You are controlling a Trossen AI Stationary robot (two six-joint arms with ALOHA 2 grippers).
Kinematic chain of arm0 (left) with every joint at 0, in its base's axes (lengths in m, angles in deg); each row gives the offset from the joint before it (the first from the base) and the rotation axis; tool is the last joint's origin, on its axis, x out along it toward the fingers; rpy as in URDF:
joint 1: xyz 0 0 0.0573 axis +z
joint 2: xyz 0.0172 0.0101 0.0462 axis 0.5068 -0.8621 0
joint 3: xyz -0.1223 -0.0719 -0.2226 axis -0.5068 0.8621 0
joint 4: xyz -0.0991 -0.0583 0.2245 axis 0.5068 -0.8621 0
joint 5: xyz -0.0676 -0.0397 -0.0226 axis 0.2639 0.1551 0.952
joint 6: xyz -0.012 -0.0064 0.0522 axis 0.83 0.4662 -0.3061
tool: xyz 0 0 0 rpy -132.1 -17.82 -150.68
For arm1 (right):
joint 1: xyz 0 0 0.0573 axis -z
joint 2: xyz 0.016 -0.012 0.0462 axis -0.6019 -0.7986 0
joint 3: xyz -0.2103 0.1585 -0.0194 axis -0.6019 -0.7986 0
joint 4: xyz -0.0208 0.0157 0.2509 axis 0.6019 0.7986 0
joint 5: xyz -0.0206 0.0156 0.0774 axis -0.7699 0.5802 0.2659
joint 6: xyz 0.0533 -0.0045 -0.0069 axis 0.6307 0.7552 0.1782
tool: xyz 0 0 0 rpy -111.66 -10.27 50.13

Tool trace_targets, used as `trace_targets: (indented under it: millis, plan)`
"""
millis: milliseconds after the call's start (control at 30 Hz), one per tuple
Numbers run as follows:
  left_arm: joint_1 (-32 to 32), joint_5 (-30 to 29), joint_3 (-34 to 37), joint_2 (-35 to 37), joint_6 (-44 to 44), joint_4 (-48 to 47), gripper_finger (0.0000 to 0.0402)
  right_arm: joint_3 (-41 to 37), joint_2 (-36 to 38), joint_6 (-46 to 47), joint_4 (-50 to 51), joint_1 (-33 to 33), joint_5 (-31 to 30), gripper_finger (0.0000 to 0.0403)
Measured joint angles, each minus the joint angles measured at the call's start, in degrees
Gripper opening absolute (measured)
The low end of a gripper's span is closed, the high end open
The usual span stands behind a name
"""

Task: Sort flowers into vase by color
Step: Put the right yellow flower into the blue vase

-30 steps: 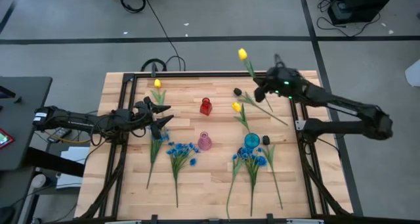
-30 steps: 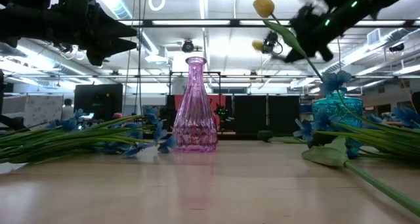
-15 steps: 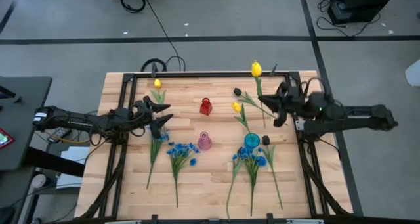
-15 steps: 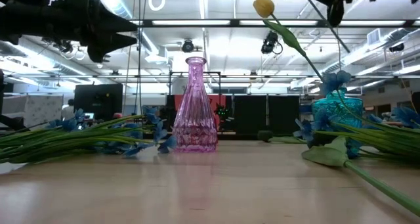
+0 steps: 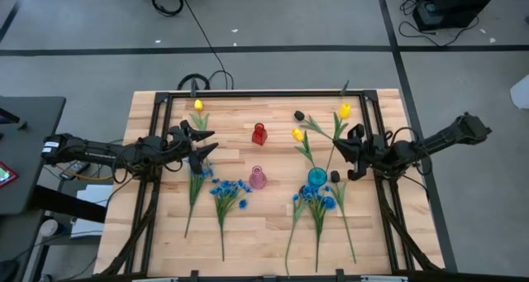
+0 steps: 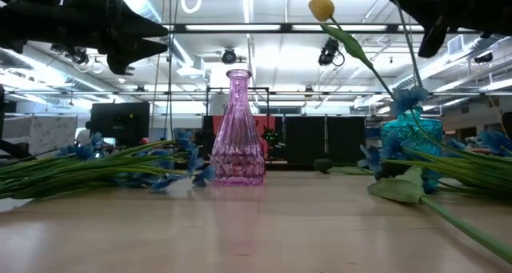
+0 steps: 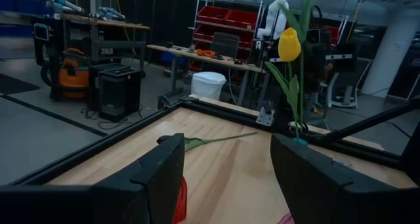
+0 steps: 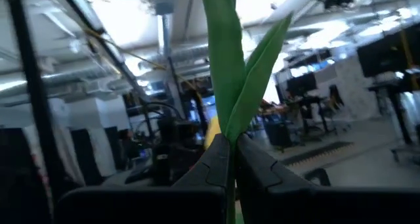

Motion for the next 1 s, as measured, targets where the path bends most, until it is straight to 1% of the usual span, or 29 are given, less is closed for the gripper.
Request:
trace_targets:
  millis: [167, 433, 700, 833, 1000]
  plan:
    - [0.00, -0.63, 0.00, 0.00, -0.02, 0.01, 0.0232, -0.23, -3.46, -1.38, -2.32, -1.21, -0.26, 0.0023]
    - [0.00, -0.80, -0.02, 0.00, -0.02, 0.58, 0.0232, -0.13, -10.91, -2.37, -11.29, -1.21, -0.50, 0.0023]
    - [0.00, -0.88, -0.02, -0.02, -0.02, 0.52, 0.0232, 4.28, -20.91, -3.71, -13.03, -1.21, -2.30, 0.0023]
    - [0.00, -0.88, -0.02, -0.02, -0.02, 0.44, 0.0232, 3.78, -23.08, -3.79, -13.70, -1.84, -4.81, 0.0023]
    - [-0.01, -0.88, -0.02, -0.02, -0.02, 0.43, 0.0232, 2.02, -24.56, -4.08, -13.74, -3.27, -4.63, 0.0023]
